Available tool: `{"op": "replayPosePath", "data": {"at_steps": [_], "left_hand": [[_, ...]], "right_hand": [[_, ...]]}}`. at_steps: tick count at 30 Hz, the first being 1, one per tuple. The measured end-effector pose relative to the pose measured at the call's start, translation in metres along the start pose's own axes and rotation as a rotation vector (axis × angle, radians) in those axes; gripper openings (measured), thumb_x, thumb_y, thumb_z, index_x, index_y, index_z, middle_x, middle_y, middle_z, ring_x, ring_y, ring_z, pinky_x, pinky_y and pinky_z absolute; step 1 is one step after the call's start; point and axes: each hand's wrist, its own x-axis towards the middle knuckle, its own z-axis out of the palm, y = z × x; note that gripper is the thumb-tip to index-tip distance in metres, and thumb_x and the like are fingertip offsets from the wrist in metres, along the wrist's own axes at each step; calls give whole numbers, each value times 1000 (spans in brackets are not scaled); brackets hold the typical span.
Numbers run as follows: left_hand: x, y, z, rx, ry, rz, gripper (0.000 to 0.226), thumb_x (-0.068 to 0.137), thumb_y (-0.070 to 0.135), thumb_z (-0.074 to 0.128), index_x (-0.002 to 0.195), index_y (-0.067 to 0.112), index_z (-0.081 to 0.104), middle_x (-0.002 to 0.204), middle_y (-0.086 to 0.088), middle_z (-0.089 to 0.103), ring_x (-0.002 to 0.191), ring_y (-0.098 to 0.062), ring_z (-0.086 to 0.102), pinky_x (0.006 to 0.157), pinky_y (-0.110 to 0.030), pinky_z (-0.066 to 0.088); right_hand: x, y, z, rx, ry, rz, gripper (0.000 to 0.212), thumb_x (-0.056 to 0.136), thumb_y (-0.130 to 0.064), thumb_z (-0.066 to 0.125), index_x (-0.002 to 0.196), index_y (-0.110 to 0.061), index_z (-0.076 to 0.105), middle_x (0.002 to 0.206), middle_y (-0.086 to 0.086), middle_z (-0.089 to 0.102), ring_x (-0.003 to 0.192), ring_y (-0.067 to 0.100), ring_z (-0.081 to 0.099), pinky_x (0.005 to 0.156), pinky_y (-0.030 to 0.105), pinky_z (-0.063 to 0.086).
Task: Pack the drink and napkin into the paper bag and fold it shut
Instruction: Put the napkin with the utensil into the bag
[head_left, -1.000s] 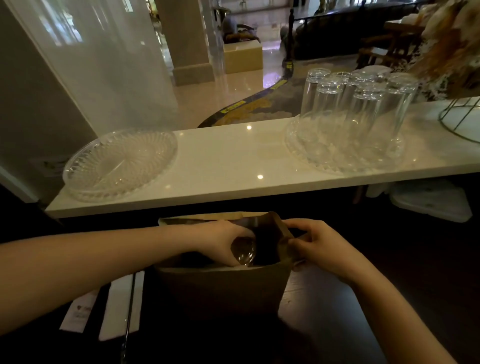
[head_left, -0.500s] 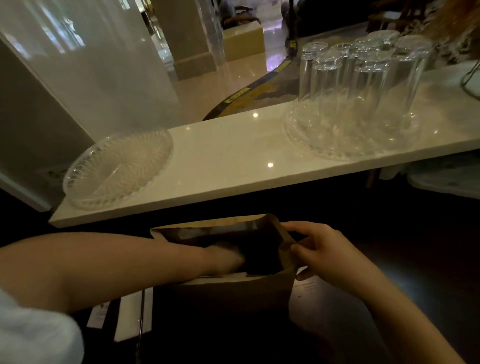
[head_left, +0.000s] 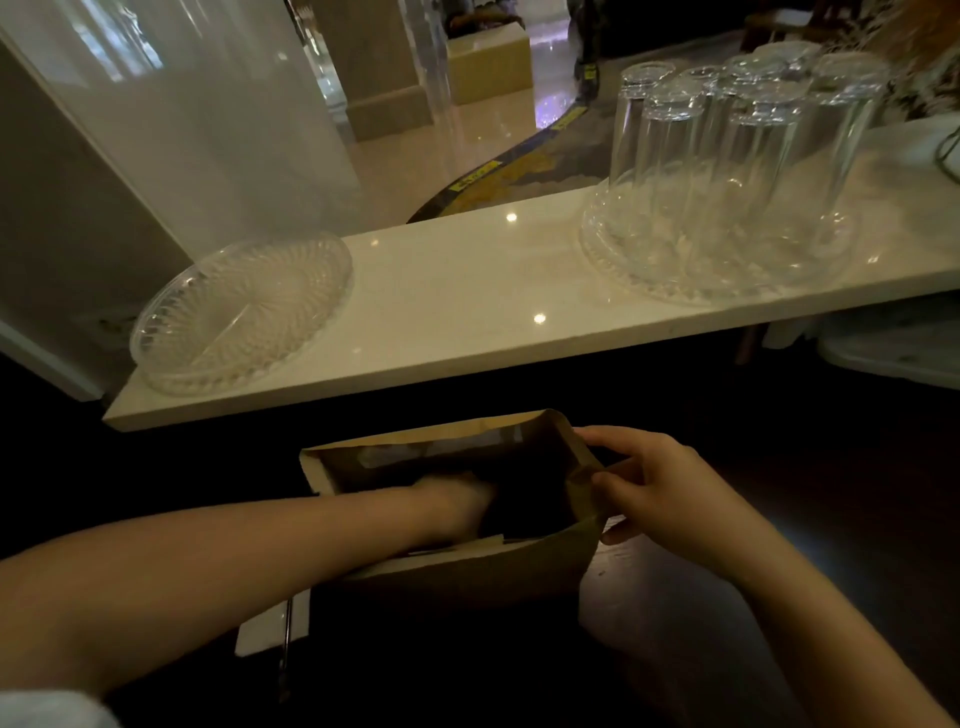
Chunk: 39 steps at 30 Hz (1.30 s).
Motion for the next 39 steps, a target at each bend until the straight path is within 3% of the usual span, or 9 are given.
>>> {"op": "replayPosePath", "data": {"at_steps": [3,6,9,11,13,16,24,31,39], "left_hand": [[-21,-3,-11,-243,64,114,51,85,26,61,133,19,45,133,-7,55,117,-21,54,99,-35,44],[-64,-25,-25,-639,154,293,48,85,31,62,130,31,47,127,5,61,110,-6,59,90,-18,49],[-101,-61,-8,-1172,733,394,25,86,29,58,110,33,64,101,3,74,92,-14,70,68,-15,53],[-104,-91,25,-1425,1218,104,15,88,26,54,93,29,68,87,1,76,77,-13,71,57,-14,51],[-89,-122,72,-1441,1378,-386,12,89,19,55,90,18,67,93,-11,73,80,-20,69,63,-20,49],[-64,-154,150,-1190,1041,-779,32,85,20,63,109,-2,63,111,-24,65,105,-38,59,81,-34,44],[-52,-169,223,-943,520,-1006,66,72,47,72,114,-3,57,114,-25,59,101,-39,58,77,-41,53],[-37,-165,234,-923,567,-1062,59,70,32,78,110,-6,56,113,-28,56,103,-41,55,81,-48,51],[-32,-168,244,-1124,694,-955,20,77,11,70,88,-5,64,98,-26,67,81,-31,58,63,-31,41]], "right_hand": [[0,-2,1,-5,-19,4,56,88,-1,49,93,-56,52,81,-3,72,71,6,70,52,16,54],[1,-5,3,-7,-23,13,55,88,2,49,92,-53,51,82,-2,70,72,4,69,51,15,53],[3,-7,4,-19,-17,-1,53,87,1,50,92,-51,52,85,-2,69,74,4,69,54,18,56],[5,-7,4,-33,-24,-17,53,87,1,51,95,-51,53,82,-3,72,74,6,70,56,21,57],[8,-4,4,-28,-30,-14,54,86,2,52,95,-51,56,75,-6,75,70,7,70,52,18,55],[11,0,3,-15,-43,22,51,86,1,52,96,-49,60,76,-9,75,64,14,71,50,20,56],[12,4,4,-3,-16,88,45,87,1,51,108,-37,61,80,1,76,59,16,70,51,23,57],[5,3,8,-32,14,97,44,87,0,51,110,-37,61,83,3,75,59,15,70,51,23,56],[1,-1,10,-27,22,115,42,87,1,51,114,-30,61,81,13,74,55,15,68,49,21,55]]}}
